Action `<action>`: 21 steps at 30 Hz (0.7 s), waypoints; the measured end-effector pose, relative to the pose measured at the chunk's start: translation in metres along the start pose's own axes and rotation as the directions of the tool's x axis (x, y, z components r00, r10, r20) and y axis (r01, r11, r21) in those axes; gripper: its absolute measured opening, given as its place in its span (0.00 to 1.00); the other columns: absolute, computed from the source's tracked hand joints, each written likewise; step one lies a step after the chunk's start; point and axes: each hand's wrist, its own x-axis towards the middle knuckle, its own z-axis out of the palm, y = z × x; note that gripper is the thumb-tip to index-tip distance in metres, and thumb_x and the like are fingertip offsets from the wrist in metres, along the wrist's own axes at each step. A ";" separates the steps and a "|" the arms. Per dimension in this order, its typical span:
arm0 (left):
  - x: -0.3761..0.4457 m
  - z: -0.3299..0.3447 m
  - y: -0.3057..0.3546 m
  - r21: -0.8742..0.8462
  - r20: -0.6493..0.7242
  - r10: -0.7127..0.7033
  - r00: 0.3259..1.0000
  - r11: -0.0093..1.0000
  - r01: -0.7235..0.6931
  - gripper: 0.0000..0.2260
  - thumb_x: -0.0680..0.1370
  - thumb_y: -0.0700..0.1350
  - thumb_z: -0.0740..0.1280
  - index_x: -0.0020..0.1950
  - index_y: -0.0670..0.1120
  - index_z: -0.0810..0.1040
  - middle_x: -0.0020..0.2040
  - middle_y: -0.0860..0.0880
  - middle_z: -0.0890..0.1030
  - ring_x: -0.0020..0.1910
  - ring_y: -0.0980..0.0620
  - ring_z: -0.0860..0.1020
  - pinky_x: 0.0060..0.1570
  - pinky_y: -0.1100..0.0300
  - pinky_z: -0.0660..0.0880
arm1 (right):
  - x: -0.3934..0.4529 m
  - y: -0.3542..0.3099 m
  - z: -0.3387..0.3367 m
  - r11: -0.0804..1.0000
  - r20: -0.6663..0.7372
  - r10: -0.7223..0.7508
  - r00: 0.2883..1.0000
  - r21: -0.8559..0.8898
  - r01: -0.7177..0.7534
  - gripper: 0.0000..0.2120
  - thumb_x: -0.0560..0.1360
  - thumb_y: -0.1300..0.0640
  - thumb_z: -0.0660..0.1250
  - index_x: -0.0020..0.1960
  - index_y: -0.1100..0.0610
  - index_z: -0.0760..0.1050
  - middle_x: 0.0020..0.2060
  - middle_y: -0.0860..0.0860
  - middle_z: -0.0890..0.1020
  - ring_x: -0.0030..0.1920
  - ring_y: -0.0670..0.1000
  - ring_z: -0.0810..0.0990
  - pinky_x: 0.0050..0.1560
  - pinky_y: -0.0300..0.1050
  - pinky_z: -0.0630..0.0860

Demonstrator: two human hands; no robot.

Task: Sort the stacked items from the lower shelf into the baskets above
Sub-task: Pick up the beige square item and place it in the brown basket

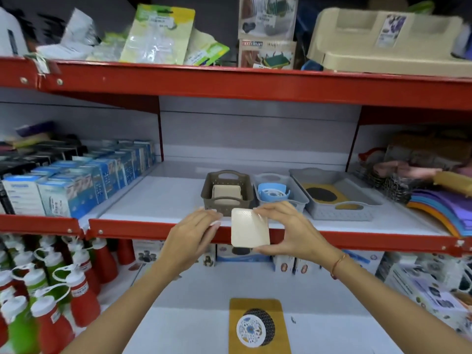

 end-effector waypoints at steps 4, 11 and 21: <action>0.033 0.002 -0.021 0.037 -0.002 -0.023 1.000 0.999 0.023 0.19 0.81 0.52 0.55 0.60 0.43 0.78 0.57 0.48 0.82 0.58 0.53 0.77 0.65 0.57 0.69 | 0.041 0.010 -0.012 1.000 -0.039 0.020 0.999 0.014 -0.019 0.38 0.63 0.37 0.75 0.69 0.48 0.69 0.65 0.43 0.72 0.66 0.42 0.65 0.66 0.39 0.63; 0.072 0.024 -0.068 0.214 0.428 -0.293 0.855 0.952 0.218 0.44 0.70 0.73 0.38 0.79 0.48 0.48 0.79 0.50 0.50 0.76 0.59 0.44 0.75 0.52 0.38 | 0.111 0.044 -0.010 0.978 0.007 0.189 0.982 0.091 -0.189 0.38 0.63 0.42 0.77 0.69 0.49 0.69 0.67 0.47 0.71 0.68 0.48 0.64 0.68 0.46 0.64; 0.064 0.047 -0.091 0.132 0.503 -0.327 0.800 0.944 0.303 0.43 0.70 0.75 0.38 0.79 0.51 0.48 0.79 0.51 0.52 0.77 0.59 0.46 0.76 0.51 0.39 | 0.168 0.072 0.028 0.956 0.246 0.215 0.945 0.142 -0.255 0.35 0.62 0.42 0.77 0.65 0.55 0.76 0.62 0.50 0.79 0.63 0.51 0.74 0.65 0.50 0.73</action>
